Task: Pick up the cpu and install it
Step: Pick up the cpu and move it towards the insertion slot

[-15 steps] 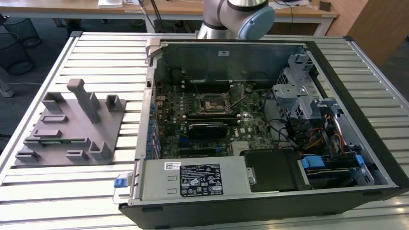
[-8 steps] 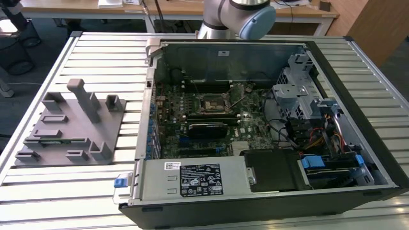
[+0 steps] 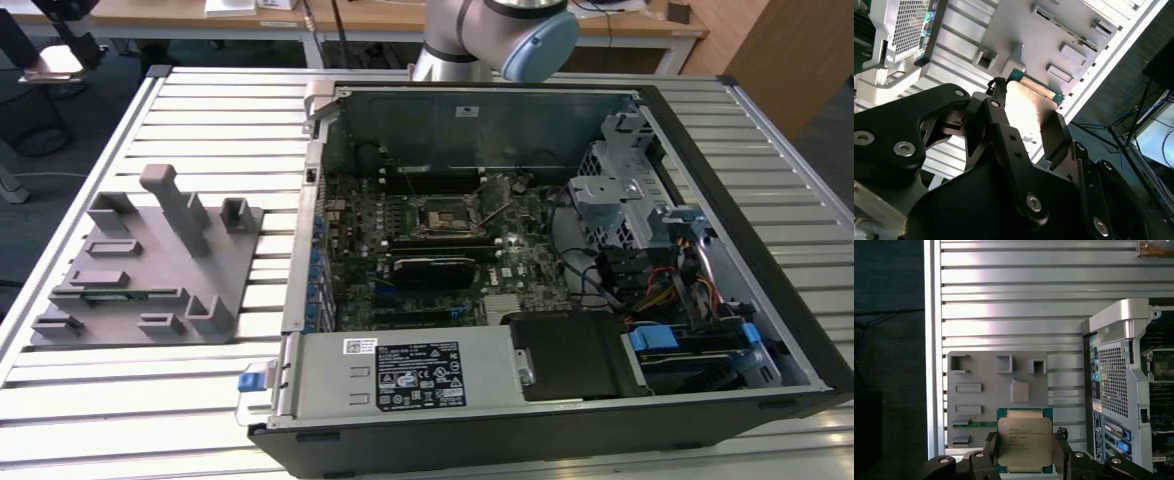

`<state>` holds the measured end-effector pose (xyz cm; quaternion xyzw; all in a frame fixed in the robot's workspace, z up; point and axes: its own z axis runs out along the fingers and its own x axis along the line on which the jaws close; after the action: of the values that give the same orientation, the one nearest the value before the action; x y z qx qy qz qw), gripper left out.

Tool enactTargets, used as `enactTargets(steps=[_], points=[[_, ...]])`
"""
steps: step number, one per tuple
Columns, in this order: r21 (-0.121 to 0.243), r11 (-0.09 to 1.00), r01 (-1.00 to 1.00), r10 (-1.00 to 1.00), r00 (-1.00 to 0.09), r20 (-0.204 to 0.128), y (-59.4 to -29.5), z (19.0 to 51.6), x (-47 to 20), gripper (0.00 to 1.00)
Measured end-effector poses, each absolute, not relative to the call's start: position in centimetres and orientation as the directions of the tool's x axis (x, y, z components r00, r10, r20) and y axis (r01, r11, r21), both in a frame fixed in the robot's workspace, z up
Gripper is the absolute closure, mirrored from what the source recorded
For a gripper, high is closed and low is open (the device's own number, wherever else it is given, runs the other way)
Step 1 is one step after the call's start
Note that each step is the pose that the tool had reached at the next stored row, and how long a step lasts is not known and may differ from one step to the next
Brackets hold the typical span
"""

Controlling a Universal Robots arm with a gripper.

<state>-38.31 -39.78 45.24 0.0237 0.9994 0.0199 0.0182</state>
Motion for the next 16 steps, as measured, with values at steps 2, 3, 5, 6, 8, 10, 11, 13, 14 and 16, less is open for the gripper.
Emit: enactTargets(steps=[2,3,5,6,8,10,11,13,14,16], points=[[0.041,0.998,0.047,0.048,-0.998,-0.035,-39.8,45.2,-37.7,0.47],[0.041,0.998,0.047,0.048,-0.998,-0.035,-39.8,45.1,-37.3,0.47],[0.041,0.998,0.047,0.048,-0.998,-0.035,-39.8,45.1,-36.7,0.47],[0.041,0.998,0.047,0.048,-0.998,-0.036,-39.8,45.1,-36.4,0.47],[0.041,0.998,0.047,0.048,-0.998,-0.036,-39.8,45.0,-35.8,0.47],[0.041,0.998,0.047,0.048,-0.998,-0.035,-39.8,45.0,-35.4,0.47],[0.041,0.998,0.047,0.048,-0.998,-0.035,-39.8,45.0,-35.1,0.47],[0.041,0.998,0.047,0.048,-0.998,-0.036,-39.8,44.9,-34.6,0.47],[0.041,0.998,0.047,0.048,-0.998,-0.035,-39.8,44.9,-34.3,0.47],[0.041,0.998,0.047,0.048,-0.998,-0.035,-39.8,44.9,-33.8,0.47]])
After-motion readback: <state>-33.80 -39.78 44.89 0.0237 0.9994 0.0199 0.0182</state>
